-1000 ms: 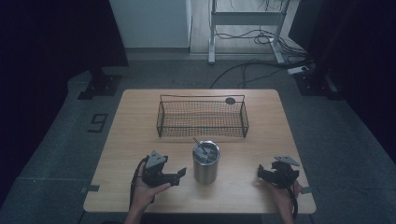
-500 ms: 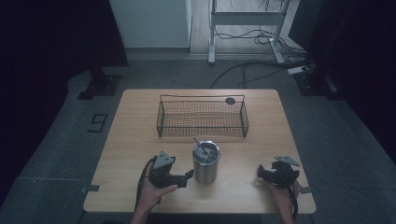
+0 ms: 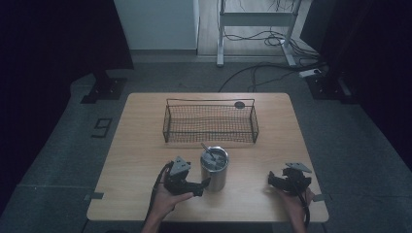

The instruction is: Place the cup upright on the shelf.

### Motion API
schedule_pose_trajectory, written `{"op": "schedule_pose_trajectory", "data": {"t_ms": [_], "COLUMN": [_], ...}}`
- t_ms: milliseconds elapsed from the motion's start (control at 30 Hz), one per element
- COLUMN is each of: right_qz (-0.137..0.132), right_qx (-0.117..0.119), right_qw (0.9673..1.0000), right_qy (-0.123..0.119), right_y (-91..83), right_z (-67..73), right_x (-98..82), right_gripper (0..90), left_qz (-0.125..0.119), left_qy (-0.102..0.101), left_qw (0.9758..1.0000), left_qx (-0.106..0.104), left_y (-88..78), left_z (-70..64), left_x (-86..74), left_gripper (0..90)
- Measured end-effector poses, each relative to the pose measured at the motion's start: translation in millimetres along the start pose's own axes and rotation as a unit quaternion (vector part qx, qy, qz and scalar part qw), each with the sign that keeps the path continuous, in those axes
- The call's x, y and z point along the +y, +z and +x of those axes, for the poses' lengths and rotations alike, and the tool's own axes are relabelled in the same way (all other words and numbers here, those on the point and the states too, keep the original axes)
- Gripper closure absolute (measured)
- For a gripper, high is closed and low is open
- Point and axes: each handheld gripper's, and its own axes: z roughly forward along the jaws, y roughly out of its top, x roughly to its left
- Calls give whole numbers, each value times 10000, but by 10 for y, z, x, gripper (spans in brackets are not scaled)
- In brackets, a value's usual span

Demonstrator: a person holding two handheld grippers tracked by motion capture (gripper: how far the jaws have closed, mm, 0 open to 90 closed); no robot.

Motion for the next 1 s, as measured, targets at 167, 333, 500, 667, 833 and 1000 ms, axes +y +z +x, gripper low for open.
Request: {"op": "schedule_pose_trajectory", "data": {"t_ms": [167, 333, 500, 667, 833, 1000], "right_qz": [-1, 0, 0, 0, 0, 0], "right_qx": [-1, 0, 0, 0, 0, 0], "right_qw": [10000, 10000, 10000, 10000, 10000, 10000], "right_qy": [-1, 0, -1, 0, -1, -1], "right_y": [0, 0, 0, 0, 0, 0], "right_z": [0, 0, 0, 0, 0, 0], "right_x": [0, 0, 0, 0, 0, 0], "right_gripper": [20, 20, 20, 20, 20, 20], "left_qz": [33, 38, 16, 50, 43, 32], "left_qy": [36, 89, 108, 146, 186, 221], "left_qw": [10000, 9999, 9999, 9998, 9998, 9998], "left_qx": [-4, -42, -108, -119, -80, -17], "left_y": [41, 87, 138, 230, 281, 356], "left_z": [-36, -71, -95, -128, -151, -181], "left_x": [28, 72, 116, 174, 203, 254], "left_gripper": [33, 22, 10, 0, 0, 0]}}
